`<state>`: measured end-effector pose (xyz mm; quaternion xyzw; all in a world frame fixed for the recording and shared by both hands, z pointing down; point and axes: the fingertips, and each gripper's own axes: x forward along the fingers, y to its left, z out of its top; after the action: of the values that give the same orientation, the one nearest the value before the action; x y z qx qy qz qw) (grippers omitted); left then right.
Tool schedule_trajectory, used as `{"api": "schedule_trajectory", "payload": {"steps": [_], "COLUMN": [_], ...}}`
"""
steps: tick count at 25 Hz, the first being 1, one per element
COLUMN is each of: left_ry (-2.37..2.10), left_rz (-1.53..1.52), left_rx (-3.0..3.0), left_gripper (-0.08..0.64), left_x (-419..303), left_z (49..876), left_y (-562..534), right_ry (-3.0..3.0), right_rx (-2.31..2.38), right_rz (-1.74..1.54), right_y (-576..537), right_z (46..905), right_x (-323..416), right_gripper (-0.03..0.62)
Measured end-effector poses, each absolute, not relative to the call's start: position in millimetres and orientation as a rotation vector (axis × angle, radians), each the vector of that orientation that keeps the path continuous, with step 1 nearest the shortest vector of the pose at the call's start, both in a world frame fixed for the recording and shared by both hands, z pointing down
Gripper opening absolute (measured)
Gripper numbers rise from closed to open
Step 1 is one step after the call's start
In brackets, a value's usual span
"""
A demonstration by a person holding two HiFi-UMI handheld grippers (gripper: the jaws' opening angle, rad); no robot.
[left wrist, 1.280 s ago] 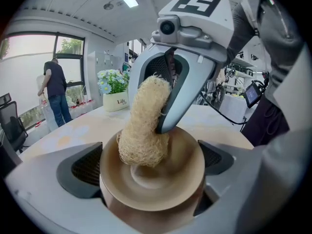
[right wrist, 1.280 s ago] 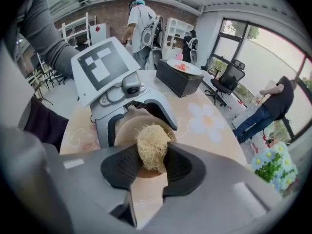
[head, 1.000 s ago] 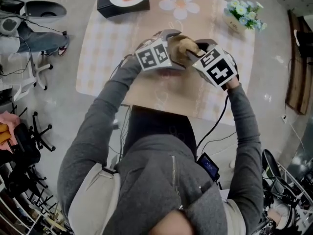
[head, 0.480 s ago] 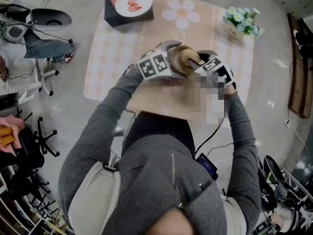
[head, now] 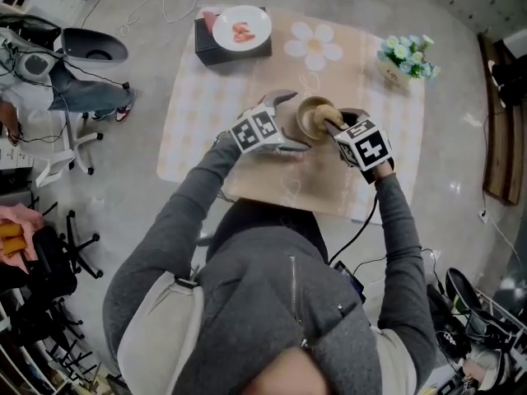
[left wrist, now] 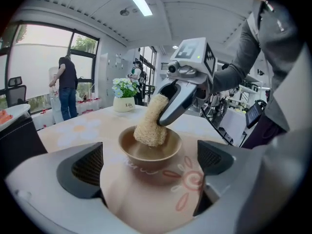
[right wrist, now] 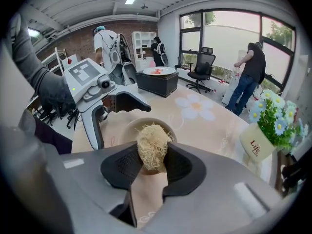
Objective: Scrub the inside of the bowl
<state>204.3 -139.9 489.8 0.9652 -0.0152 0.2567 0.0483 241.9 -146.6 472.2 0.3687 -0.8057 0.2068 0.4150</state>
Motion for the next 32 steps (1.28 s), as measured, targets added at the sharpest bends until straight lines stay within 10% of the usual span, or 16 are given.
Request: {"api": "schedule_trajectory", "payload": {"steps": [6, 13, 21, 32], "left_ry": [-0.142, -0.329, -0.456, -0.438], "left_rz": [0.727, 0.589, 0.426, 0.353], "left_rx": [2.881, 2.857, 2.85, 2.845], "left_gripper": [0.533, 0.217, 0.024, 0.009], "left_x": [179, 166, 162, 181], "left_z": [473, 453, 419, 404], "left_y": [-139, -146, -157, -144], "right_ry": [-2.037, -2.097, -2.215, -1.841], "right_rx": [0.987, 1.091, 1.523, 2.34], "right_rz": [0.592, 0.694, 0.867, 0.817], "right_y": [-143, -138, -130, -73], "right_z": [467, 449, 396, 394], "right_x": [233, 229, 262, 346], "right_gripper": [0.118, 0.12, 0.123, 0.126]}}
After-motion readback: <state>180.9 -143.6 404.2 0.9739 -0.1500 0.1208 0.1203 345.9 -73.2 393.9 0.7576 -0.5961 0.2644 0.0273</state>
